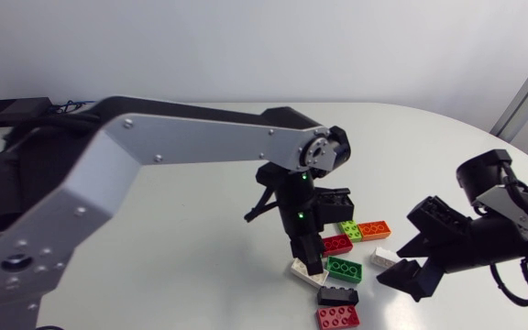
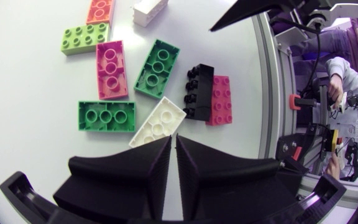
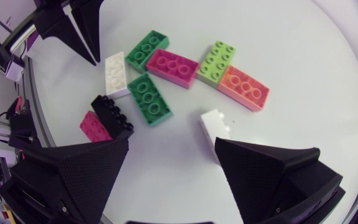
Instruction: Sort duplo bricks by size, large to the right and small to the left
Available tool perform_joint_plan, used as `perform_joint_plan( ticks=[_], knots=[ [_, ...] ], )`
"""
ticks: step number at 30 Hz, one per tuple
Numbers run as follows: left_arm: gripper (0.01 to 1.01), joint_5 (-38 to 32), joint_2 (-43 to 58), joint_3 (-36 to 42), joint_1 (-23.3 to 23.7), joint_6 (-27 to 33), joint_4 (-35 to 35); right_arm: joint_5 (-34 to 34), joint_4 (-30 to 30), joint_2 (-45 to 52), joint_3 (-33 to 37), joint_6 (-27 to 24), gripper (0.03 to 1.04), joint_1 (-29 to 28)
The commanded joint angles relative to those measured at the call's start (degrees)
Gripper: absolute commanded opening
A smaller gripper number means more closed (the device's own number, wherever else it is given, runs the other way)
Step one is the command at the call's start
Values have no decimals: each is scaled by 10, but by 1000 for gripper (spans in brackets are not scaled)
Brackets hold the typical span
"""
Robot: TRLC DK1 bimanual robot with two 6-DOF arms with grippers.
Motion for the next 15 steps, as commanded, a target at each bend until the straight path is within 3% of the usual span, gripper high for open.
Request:
perform_joint_plan(
  ticks=[1, 5, 6, 11, 12, 15],
  knots=[
    [100, 5, -64, -43, 13, -11, -6, 2, 0, -4, 10, 47, 998, 53],
    [133, 3, -132, -106, 41, -12, -2, 26, 30, 7, 18, 94, 998, 140],
    [218, 3, -146, -119, 50, -12, 2, 31, 37, 16, 21, 100, 998, 158],
    [916, 0, -203, -177, 89, -13, 26, 40, 52, 85, 55, 116, 997, 226],
    [980, -1, -213, -188, 94, -13, 30, 50, 59, 100, 62, 122, 997, 243],
    [980, -1, -240, -214, 108, -13, 36, 54, 68, 140, 84, 130, 997, 275]
  ],
)
